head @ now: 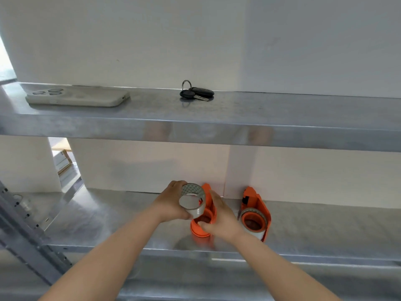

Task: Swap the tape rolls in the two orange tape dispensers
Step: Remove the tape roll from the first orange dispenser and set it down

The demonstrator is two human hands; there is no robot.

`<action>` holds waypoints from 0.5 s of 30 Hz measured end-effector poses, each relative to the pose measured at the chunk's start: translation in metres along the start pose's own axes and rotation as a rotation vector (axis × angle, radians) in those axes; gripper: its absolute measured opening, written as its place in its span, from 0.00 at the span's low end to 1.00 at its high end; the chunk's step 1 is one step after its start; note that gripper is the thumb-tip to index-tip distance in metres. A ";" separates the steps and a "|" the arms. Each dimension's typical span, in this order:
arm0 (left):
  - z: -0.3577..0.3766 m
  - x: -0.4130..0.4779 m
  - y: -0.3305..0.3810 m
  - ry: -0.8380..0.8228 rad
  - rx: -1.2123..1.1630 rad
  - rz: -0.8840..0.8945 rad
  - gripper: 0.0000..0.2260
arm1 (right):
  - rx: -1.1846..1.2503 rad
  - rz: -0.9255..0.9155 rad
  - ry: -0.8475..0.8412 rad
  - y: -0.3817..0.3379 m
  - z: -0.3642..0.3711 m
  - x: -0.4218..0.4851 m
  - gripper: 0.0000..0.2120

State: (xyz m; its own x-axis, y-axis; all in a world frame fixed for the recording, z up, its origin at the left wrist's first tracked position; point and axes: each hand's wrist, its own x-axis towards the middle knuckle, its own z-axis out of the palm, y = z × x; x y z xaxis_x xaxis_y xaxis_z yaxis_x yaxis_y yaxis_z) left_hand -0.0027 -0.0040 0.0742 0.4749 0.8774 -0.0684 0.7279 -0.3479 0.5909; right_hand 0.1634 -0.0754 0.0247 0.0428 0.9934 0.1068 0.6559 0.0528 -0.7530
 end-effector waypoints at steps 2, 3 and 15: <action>0.005 0.001 0.019 -0.039 0.028 0.069 0.44 | -0.002 -0.043 0.035 -0.008 -0.013 -0.004 0.39; 0.009 0.003 0.028 -0.055 0.036 0.097 0.46 | -0.007 -0.051 0.066 -0.010 -0.022 -0.007 0.36; 0.097 0.006 0.190 -0.198 -0.005 0.367 0.43 | -0.014 0.178 0.294 0.047 -0.166 -0.120 0.34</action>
State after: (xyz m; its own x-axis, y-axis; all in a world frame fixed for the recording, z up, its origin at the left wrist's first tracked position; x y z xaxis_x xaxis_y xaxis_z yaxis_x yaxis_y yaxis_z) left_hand 0.1865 -0.0971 0.1076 0.7887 0.6147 -0.0056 0.4905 -0.6238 0.6086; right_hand 0.3144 -0.2095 0.0843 0.3718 0.9146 0.1587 0.6290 -0.1225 -0.7677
